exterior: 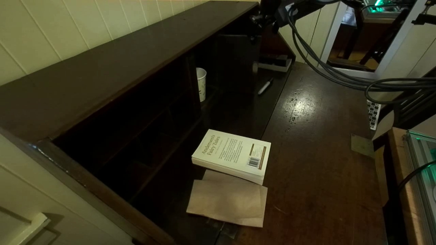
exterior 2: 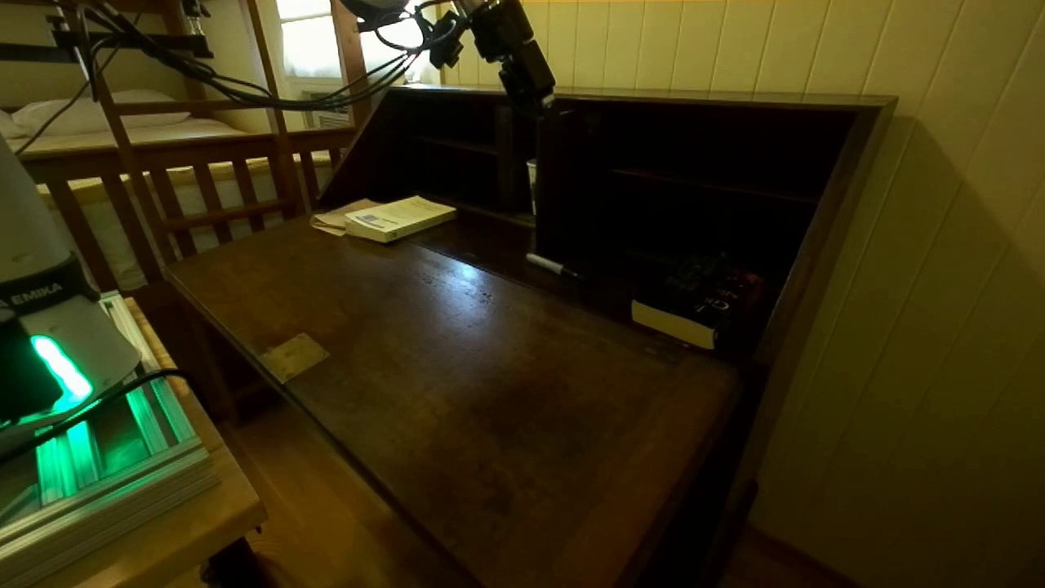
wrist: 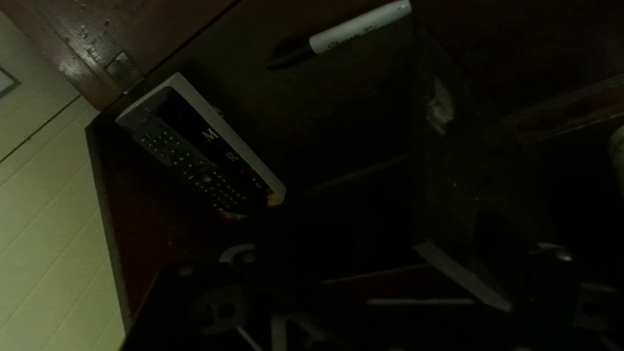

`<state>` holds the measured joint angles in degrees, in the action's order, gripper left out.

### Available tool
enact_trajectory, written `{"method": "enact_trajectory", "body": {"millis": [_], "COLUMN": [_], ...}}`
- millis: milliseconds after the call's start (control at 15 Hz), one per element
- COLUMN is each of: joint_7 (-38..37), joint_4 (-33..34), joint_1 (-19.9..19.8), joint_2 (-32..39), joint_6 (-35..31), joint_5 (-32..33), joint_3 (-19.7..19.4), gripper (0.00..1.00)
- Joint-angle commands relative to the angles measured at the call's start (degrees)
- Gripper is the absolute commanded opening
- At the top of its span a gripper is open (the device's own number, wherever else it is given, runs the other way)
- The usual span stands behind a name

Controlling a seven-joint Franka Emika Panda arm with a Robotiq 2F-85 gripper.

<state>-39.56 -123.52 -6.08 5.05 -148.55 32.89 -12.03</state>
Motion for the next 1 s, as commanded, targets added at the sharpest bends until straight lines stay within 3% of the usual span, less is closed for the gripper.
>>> {"method": "enact_trajectory", "body": {"millis": [0,933], "joint_7": [-2.2,-10.6], "joint_4": [1.1,6.6], "joint_1": [-0.7,0.4], "joint_2": [1.8,8.3], "joint_6": [-2.3,-5.2], "joint_5": [1.8,-0.2], "joint_3": [-1.0,-3.5], "gripper": [1.00,1.00]}}
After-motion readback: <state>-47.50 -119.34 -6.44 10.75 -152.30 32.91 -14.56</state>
